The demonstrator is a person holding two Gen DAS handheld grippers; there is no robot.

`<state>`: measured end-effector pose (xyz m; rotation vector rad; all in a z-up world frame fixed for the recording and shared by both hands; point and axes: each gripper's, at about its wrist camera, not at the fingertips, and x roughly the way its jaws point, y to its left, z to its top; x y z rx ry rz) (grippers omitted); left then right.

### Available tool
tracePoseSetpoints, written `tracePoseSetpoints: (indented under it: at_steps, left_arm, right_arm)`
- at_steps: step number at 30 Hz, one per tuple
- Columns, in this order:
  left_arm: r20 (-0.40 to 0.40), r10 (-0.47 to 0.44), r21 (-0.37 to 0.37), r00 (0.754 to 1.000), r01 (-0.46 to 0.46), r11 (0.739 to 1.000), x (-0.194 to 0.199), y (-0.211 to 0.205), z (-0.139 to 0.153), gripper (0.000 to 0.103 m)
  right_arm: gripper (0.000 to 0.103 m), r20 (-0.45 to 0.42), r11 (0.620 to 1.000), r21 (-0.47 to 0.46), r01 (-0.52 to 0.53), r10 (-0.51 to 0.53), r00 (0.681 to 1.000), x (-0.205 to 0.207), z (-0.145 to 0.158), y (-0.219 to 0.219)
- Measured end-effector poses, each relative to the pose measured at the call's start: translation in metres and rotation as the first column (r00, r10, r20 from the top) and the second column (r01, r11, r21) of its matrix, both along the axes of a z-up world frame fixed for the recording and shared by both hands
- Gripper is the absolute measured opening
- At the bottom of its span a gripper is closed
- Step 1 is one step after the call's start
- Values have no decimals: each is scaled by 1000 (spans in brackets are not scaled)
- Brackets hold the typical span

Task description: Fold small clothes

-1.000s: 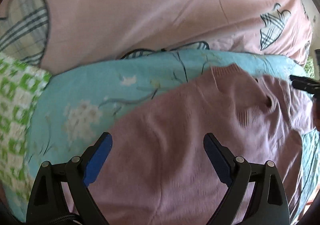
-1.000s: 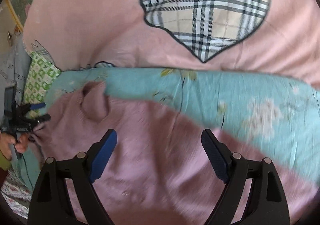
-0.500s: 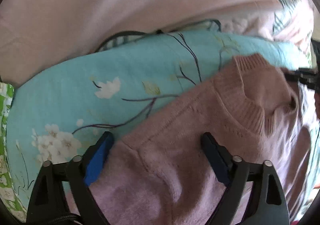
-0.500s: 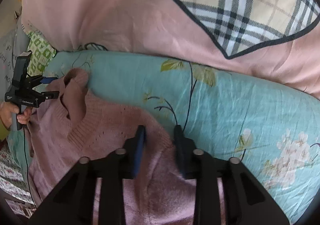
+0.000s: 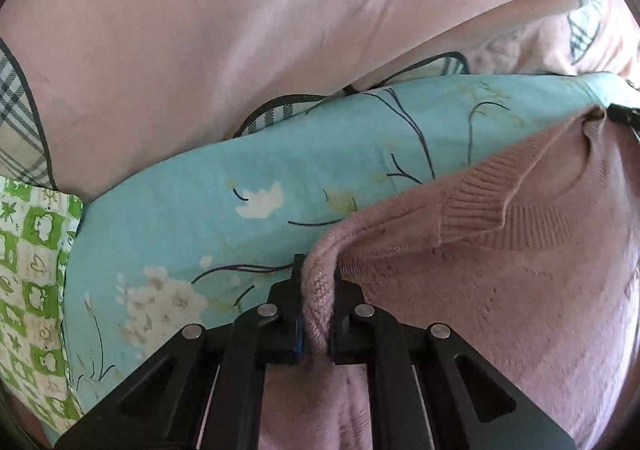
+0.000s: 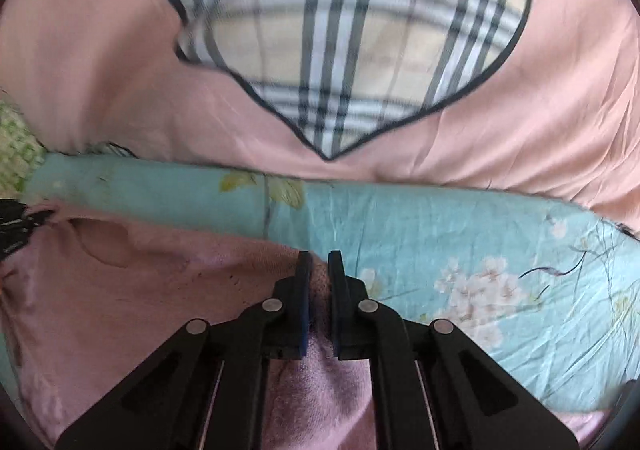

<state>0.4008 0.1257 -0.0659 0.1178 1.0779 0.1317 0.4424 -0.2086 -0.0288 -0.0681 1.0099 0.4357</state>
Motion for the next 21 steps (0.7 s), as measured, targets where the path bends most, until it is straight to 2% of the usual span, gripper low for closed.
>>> tracePoseSetpoints:
  at_steps: [4, 6, 7, 9, 10, 11, 13, 15, 17, 21]
  left_arm:
    - [-13, 44, -29, 999, -44, 999, 11, 7, -8, 7]
    - [-23, 59, -47, 998, -60, 997, 12, 16, -11, 14]
    - [-25, 66, -64, 998, -67, 996, 12, 18, -8, 20]
    - [-15, 81, -81, 997, -82, 993, 8, 28, 2, 28]
    - [-8, 88, -79, 996, -89, 993, 4, 29, 4, 33]
    - [-4, 102, -74, 995, -102, 992, 1, 31, 7, 40]
    - [4, 132, -87, 991, -131, 988, -12, 33, 11, 41]
    - [9, 150, -132, 989, -148, 980, -30, 28, 17, 45]
    - [21, 149, -166, 989, -143, 976, -57, 20, 22, 55]
    - [4, 131, -198, 991, -128, 972, -101, -8, 23, 56]
  right_arm:
    - [8, -40, 998, -5, 64, -64, 997, 10, -22, 5]
    - [10, -42, 997, -8, 75, -76, 996, 13, -27, 8]
    - [11, -40, 997, -3, 77, -77, 996, 14, -27, 8]
    - [24, -50, 995, 44, 90, -87, 995, 14, -20, 4]
    - [33, -54, 993, 67, 100, -97, 994, 12, -16, -3]
    - [37, -53, 989, 88, 116, -111, 992, 8, -10, -14]
    - [39, -49, 976, 150, 156, -150, 987, -4, 2, -36]
    - [39, -60, 960, 192, 203, -195, 979, -20, 12, -64]
    - [39, -72, 938, 215, 272, -263, 962, -41, 16, -95]
    - [39, -94, 874, 226, 430, -419, 903, -97, 24, -157]
